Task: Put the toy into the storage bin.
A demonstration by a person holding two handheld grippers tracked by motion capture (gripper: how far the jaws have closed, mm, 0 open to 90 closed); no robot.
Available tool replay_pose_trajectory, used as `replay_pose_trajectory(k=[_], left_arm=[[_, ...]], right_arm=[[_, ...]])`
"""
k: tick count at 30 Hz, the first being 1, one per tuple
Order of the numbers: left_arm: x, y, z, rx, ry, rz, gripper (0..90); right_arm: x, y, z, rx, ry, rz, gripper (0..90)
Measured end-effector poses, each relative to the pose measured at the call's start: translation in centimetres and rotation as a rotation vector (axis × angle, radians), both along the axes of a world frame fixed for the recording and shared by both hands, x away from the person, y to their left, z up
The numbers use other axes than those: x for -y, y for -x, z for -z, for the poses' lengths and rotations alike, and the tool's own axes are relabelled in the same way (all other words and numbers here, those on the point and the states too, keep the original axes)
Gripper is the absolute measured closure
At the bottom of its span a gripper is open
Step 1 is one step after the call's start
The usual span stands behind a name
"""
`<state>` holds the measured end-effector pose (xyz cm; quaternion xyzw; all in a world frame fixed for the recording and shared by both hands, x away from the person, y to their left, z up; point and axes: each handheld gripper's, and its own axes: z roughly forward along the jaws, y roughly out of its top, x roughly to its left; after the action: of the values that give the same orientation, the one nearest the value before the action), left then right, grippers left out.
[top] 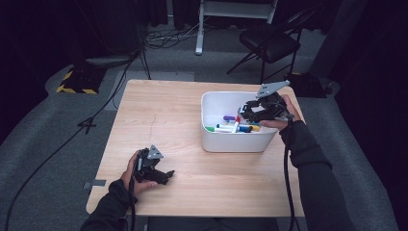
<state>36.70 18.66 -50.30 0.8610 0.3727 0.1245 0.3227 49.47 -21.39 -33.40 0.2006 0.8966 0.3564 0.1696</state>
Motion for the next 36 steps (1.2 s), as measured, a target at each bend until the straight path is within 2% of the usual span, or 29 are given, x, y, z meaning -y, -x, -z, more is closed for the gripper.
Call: replay_pose_trajectory(k=[2, 5, 8, 13, 15, 16, 18, 22, 26, 32, 36], left_arm=[[0.0, 0.0, 0.0, -0.002, 0.002, 0.001, 0.1], [0.0, 0.0, 0.0, -0.004, 0.004, -0.001, 0.1], [0.0, 0.0, 0.0, 0.001, -0.001, 0.001, 0.2], [0.0, 0.0, 0.0, 0.0, 0.0, 0.0, 0.1], [0.0, 0.0, 0.0, 0.001, 0.0, 0.0, 0.1], [0.0, 0.0, 0.0, 0.001, 0.0, 0.0, 0.1], [0.0, 0.0, 0.0, -0.001, 0.002, -0.001, 0.1], [0.0, 0.0, 0.0, 0.001, -0.001, 0.001, 0.1], [0.0, 0.0, 0.0, 0.003, -0.002, 0.001, 0.1], [0.0, 0.0, 0.0, -0.004, 0.004, -0.001, 0.1], [0.0, 0.0, 0.0, 0.0, 0.001, -0.001, 0.1]], right_arm=[[-0.2, -0.2, 0.5, -0.016, 0.041, -0.005, 47.6], [-0.4, -0.4, 1.1, -0.04, 0.068, -0.019, 47.6], [-0.5, -0.5, 1.5, -0.051, 0.115, -0.034, 47.6], [0.2, -0.5, 2.0, -0.07, 0.153, -0.052, 47.6], [0.6, -0.4, 2.2, -0.09, 0.18, -0.054, 47.6], [0.8, -0.4, 2.3, -0.085, 0.193, -0.057, 47.6], [1.3, -0.3, 2.5, -0.106, 0.194, -0.046, 47.6], [2.3, -0.1, 2.5, -0.116, 0.207, -0.044, 47.5], [3.0, 0.0, 2.6, -0.124, 0.228, -0.049, 47.4], [3.8, 0.3, 2.5, -0.137, 0.229, -0.028, 47.4], [4.0, 0.3, 2.4, -0.138, 0.249, -0.016, 47.2]])
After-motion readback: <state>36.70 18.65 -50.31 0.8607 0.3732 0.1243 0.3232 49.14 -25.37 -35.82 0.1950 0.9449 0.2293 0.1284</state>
